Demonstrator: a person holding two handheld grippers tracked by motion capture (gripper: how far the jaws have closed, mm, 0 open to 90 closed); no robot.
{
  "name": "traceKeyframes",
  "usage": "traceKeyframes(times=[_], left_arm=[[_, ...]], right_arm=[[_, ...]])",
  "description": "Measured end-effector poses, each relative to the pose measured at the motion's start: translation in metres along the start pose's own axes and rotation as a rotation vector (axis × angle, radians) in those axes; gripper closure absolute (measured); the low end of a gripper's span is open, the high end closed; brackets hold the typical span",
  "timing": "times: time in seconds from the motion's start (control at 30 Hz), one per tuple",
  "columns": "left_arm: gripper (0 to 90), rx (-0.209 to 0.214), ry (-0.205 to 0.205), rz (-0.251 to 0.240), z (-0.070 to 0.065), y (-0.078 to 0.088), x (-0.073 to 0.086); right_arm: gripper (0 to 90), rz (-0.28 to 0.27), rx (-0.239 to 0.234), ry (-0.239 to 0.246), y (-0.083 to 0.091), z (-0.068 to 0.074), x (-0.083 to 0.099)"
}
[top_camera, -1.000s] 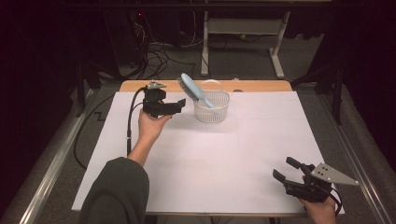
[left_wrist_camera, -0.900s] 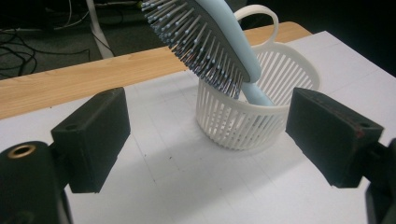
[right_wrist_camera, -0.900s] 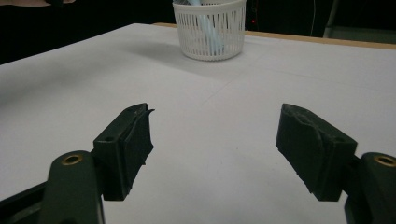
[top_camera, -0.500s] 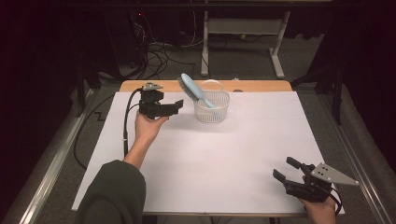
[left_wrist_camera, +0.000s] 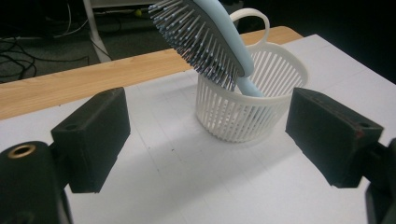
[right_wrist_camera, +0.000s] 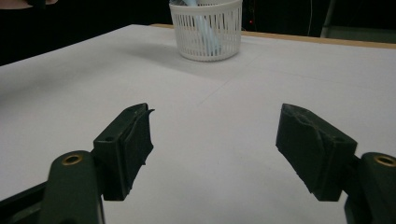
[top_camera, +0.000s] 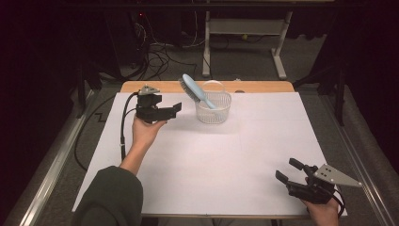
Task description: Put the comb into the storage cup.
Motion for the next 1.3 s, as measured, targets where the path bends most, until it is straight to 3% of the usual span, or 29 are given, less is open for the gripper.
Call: traceKeyframes(times=[0.57,1.3], left_arm=[[13.0,-0.001,0.012,-0.015,0.010,0.014,0.008],[12.9,0.011,0.015,-0.030,0.011,0.027,0.021]], right_arm=[[27.0,-0.001,0.003,-0.008,0.000,-0.001,0.000],[26.9,-0.001,0.009,-0.006,0.001,-0.002,0.000]])
Point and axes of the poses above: each handheld gripper's, and its own axes: y roughly backward along the jaws, x roughly out of its underside, z roughly to its left, the point moved 8 cm from there along -y, roughly forward along the jaws, and after that the axes turned 4 degrees about -x, right-handed, at the moved point
